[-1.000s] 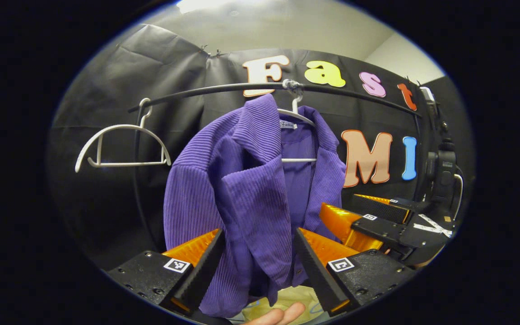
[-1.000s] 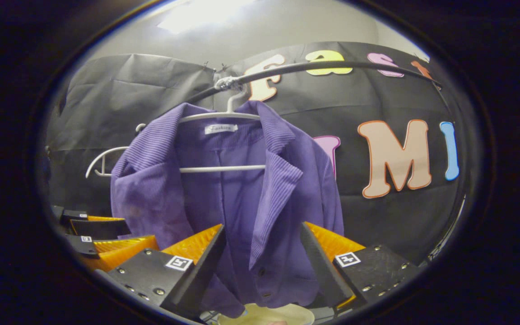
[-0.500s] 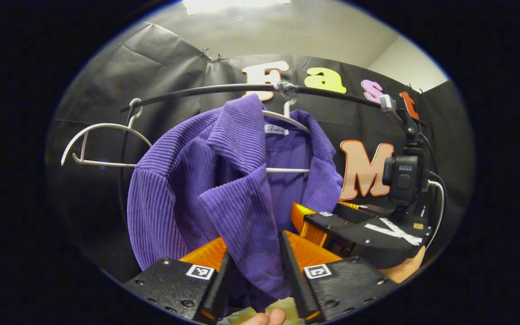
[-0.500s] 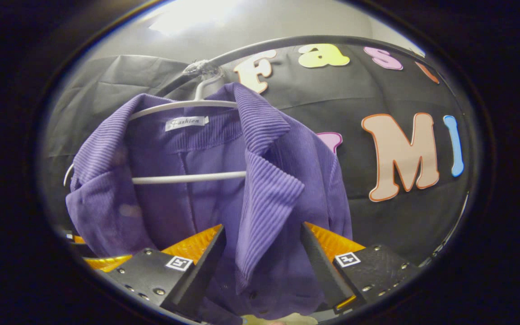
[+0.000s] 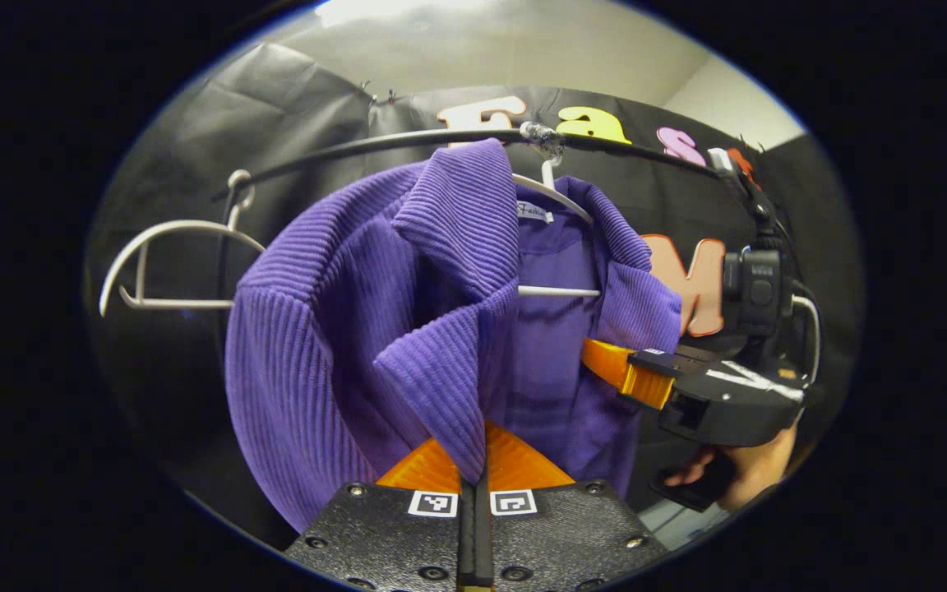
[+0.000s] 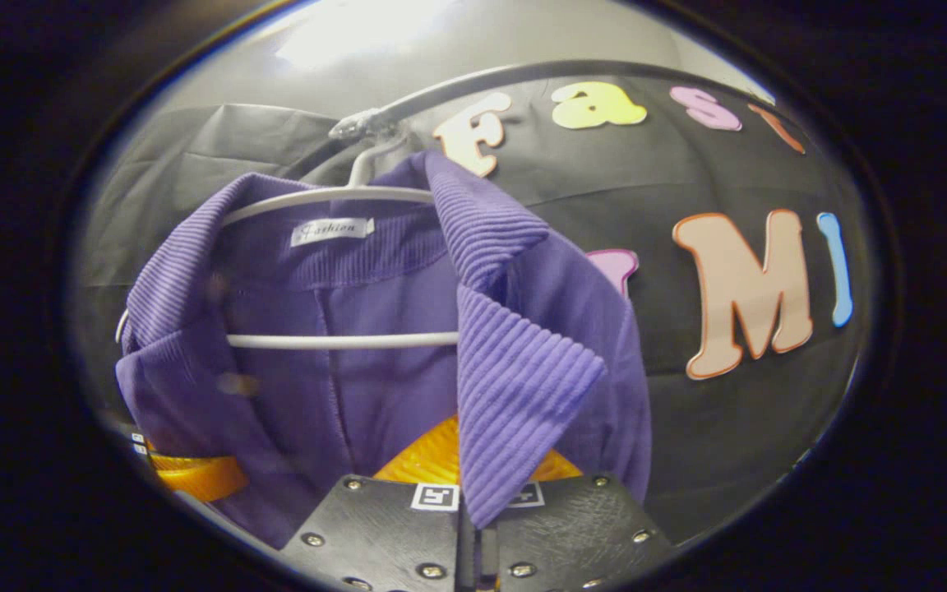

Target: Grasp the clothes on the hanger with both hands and then place them into the laundry hamper below.

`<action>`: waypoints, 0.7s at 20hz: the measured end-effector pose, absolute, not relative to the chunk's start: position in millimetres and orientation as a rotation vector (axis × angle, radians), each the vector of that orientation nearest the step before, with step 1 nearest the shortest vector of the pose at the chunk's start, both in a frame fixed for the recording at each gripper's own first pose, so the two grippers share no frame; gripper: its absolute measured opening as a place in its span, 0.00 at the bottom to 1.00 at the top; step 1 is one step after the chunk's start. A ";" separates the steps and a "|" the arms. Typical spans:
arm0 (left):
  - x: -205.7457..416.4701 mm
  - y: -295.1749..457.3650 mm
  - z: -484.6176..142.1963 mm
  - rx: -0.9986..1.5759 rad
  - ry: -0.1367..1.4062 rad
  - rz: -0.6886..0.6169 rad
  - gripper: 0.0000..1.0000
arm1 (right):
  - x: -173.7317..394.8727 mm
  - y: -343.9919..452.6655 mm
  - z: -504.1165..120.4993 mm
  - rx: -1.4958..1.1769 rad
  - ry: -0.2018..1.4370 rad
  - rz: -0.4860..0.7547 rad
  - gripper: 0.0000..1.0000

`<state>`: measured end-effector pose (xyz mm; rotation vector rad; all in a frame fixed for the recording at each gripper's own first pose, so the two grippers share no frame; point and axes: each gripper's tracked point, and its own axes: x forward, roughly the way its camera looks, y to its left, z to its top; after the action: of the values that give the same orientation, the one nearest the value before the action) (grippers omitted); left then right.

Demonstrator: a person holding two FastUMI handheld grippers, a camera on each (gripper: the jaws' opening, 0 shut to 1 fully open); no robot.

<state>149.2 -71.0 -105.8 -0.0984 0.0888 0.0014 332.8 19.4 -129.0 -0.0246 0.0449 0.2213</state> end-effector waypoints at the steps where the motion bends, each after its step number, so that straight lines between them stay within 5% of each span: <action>1: 149.1 -65.1 -103.0 -0.108 0.088 -0.016 0.00 | 326.4 20.7 -130.2 -0.021 0.069 0.239 0.00; 8: 106.2 -59.0 -75.7 -0.127 0.064 -0.207 0.00 | 294.8 -4.0 -111.1 -0.011 0.080 0.201 0.03; 14: 76.9 -34.7 -42.2 -0.160 0.000 -0.247 0.00 | 279.7 -17.3 -94.3 -0.135 0.060 0.140 0.03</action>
<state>76.9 -34.7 -42.2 -0.1601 -0.0004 -0.2472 279.7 -17.3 -94.3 -0.1352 0.0599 0.1398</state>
